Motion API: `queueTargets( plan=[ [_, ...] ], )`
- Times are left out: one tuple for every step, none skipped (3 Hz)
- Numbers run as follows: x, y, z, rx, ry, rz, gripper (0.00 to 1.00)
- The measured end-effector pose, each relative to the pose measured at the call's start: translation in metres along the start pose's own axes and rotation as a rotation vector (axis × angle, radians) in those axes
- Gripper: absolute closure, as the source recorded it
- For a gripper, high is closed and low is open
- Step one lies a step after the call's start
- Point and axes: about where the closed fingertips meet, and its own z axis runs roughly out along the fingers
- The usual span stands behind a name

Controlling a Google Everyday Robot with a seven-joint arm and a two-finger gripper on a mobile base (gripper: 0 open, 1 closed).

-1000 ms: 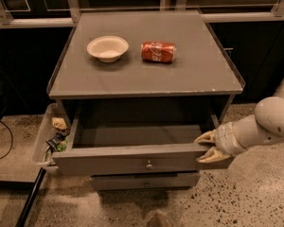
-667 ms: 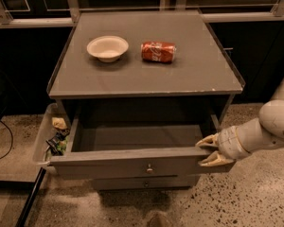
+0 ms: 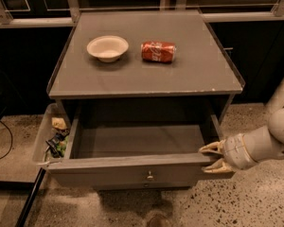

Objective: Open top drawer

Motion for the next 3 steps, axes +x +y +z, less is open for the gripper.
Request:
queueTargets(
  plan=[
    [0.0014,0.0178,-0.0051,-0.004,0.001,0.001,1.0],
    [0.0014,0.0178,-0.0051,-0.004,0.001,0.001,0.82],
    [0.0001,0.0167,-0.0026,-0.014,-0.017,0.002,0.59]
  ],
)
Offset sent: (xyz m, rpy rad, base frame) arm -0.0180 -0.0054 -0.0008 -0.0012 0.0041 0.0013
